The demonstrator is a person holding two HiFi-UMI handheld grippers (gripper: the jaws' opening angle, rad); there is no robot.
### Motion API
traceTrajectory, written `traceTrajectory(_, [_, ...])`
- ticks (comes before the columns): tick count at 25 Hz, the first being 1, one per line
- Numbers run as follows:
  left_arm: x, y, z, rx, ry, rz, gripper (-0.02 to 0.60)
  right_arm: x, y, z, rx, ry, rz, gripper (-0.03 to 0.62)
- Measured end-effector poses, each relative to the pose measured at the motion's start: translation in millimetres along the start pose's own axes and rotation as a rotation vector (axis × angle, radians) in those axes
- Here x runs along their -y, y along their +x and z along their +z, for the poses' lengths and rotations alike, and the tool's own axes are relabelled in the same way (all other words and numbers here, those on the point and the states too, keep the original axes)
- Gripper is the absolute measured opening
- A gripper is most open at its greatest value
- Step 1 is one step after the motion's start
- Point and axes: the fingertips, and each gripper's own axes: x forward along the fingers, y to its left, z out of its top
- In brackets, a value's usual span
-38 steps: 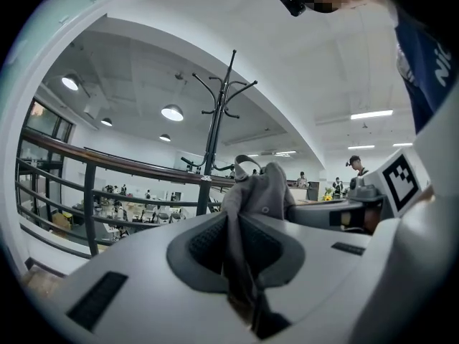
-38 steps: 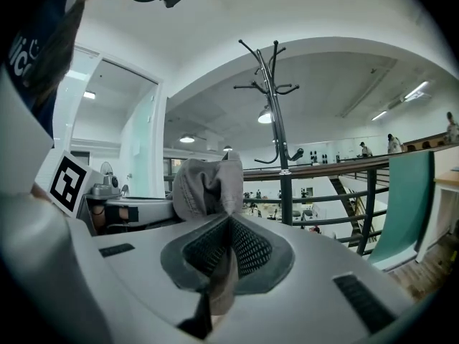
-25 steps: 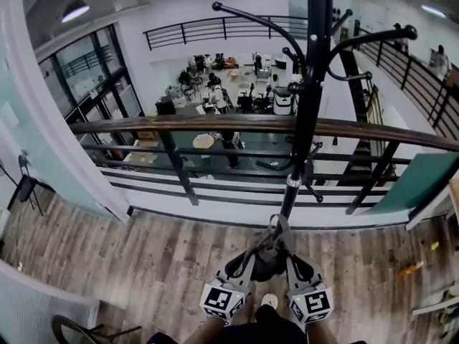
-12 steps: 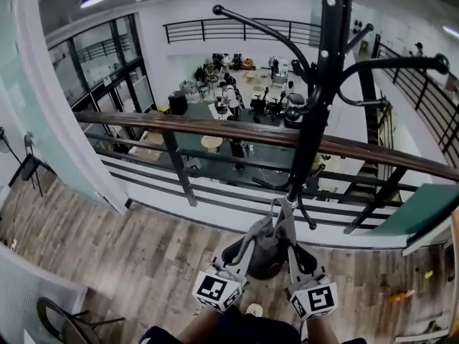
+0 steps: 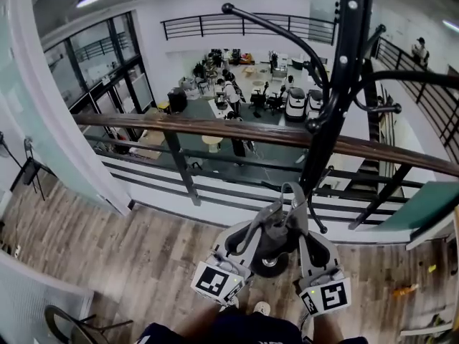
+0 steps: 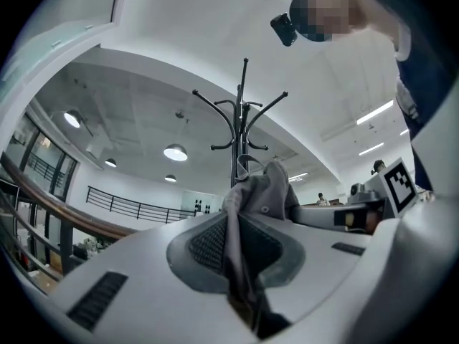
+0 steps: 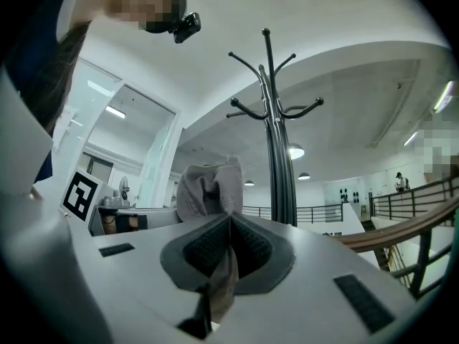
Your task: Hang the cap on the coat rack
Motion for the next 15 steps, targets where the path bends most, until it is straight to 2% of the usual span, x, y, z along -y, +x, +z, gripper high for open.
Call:
traceTrajectory(9, [-4.8, 17.2, 54.9, 0.098, 0.054, -0.083, 0.037, 3.5, 11.9, 44.9, 0.106, -0.092, -0.043, 0.017])
traceTrajectory(15, [-4.0, 23.6, 72.8, 0.127, 0.076, -0.108, 0.037, 4.8, 14.4, 66.4, 0.159, -0.146, -0.075, 0.017])
